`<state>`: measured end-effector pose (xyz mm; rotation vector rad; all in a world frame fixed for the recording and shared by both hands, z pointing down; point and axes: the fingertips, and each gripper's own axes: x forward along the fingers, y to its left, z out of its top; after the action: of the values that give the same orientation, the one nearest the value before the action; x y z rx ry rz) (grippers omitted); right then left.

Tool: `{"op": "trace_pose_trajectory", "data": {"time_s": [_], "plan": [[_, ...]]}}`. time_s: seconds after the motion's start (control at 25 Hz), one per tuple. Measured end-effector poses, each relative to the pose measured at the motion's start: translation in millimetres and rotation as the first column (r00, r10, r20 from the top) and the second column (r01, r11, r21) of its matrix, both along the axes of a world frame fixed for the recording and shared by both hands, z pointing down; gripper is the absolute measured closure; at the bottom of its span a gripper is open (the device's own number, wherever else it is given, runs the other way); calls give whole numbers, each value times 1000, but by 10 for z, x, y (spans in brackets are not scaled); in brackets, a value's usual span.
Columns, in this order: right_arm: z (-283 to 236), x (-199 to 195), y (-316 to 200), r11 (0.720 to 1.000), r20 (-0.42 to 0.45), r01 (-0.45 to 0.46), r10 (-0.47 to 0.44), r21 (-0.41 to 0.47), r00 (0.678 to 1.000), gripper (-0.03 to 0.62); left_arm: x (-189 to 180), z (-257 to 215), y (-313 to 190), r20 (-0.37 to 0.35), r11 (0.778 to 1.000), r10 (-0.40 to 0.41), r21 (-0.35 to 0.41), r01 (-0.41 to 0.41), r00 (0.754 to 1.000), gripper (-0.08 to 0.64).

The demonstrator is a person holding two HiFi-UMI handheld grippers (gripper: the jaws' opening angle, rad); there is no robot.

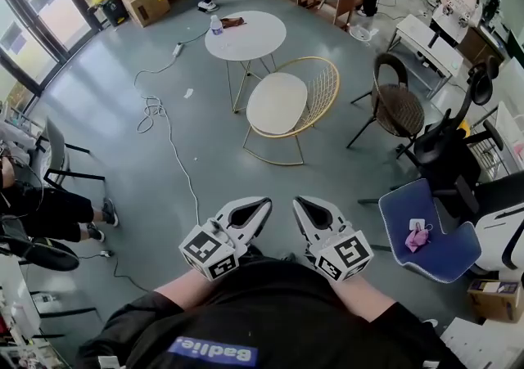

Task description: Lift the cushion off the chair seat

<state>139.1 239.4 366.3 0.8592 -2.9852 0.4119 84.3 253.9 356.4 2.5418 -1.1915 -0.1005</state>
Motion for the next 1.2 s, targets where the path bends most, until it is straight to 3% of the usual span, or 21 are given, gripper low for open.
{"op": "trace_pose_trajectory", "data": {"time_s": [0.48, 0.8, 1.0, 1.2], "plan": [[91, -252, -775, 1000, -43, -6, 7, 16, 999, 565, -242, 77, -766, -16, 1000, 4, 22, -3, 1000, 543], [83, -920, -1736, 1000, -54, -23, 24, 21, 998, 565, -926, 164, -1831, 10, 998, 55, 15, -55, 998, 543], [106, -1227, -2350, 995, -91, -96, 96, 12, 991, 565, -1431, 272, -2538, 20, 997, 72, 4, -72, 997, 543], [199, -1380, -2795, 990, -125, -139, 139, 10, 982, 565, -1662, 502, -3007, 27, 998, 66, -20, -66, 997, 543]]}}
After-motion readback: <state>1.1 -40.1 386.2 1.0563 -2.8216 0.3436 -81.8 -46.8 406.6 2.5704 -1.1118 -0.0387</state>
